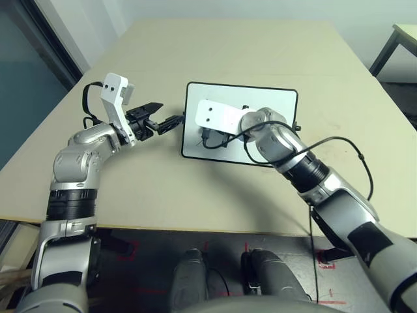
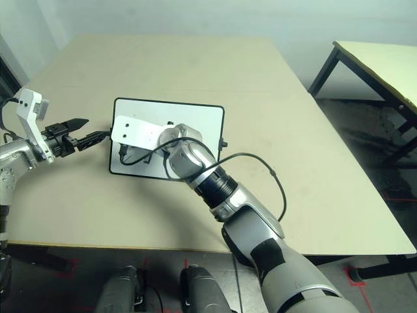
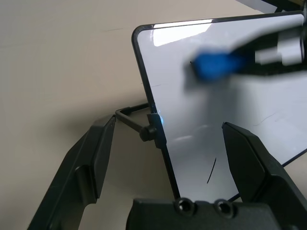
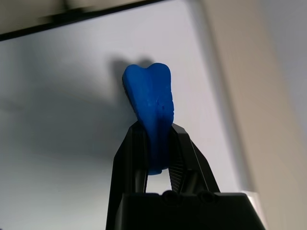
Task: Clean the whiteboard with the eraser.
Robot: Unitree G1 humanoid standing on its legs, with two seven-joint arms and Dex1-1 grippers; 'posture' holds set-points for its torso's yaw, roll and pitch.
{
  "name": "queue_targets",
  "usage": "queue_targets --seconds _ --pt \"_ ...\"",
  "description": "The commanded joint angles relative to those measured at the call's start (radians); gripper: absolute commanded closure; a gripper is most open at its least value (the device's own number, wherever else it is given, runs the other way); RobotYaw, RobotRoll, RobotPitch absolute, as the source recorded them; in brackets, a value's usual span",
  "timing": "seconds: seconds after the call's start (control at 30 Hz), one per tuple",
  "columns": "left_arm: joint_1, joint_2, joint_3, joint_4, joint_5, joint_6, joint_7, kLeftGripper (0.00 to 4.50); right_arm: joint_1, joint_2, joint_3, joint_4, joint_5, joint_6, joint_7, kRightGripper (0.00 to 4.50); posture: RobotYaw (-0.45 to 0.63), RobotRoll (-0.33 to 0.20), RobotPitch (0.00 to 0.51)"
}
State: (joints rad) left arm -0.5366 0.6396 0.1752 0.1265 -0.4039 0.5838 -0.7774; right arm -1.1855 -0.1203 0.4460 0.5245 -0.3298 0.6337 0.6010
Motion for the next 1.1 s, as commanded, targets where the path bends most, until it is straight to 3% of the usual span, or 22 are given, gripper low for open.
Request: queue_targets --seconds 0.03,0.13,0.4,0.5,0.67,0.97,1.1 --pt "0.011 0.001 -0.002 -0.016 -0.008 0.014 0.002 0.00 -0.023 0.023 -0.033 0.088 0.019 -0.055 -0.033 3.92 0.00 0.000 0.101" --pt "0.015 0.001 0.001 -0.022 -0.009 0.018 0.004 0.00 0.025 0.019 0.001 0.050 0.003 -0.041 0.001 3.92 0.00 0.000 0.101" --pt "0.017 -0.002 0.003 -0.027 -0.011 0.020 0.010 0.00 0.268 -0.075 0.152 -0.304 -0.046 0.109 0.157 3.92 0.00 0.000 0.099" --pt "0.012 -0.004 0.000 -0.024 -0.010 0.020 0.010 0.00 0.298 -0.096 0.173 -0.350 -0.055 0.137 0.173 3.92 -0.01 0.000 0.098" --pt "0.006 0.001 -0.004 -0.007 -0.006 0.016 0.001 0.00 0.274 -0.079 0.156 -0.317 -0.048 0.147 0.151 3.92 -0.01 0.000 0.100" --pt "0.013 0.001 -0.004 -0.016 -0.006 0.021 0.000 0.00 0.044 0.017 -0.010 -0.001 0.012 -0.029 -0.006 3.92 -0.01 0.000 0.103" --pt "0.026 0.004 0.003 -0.026 -0.009 0.024 0.001 0.00 0.076 0.010 0.014 -0.002 -0.001 -0.042 0.011 3.92 0.00 0.000 0.105"
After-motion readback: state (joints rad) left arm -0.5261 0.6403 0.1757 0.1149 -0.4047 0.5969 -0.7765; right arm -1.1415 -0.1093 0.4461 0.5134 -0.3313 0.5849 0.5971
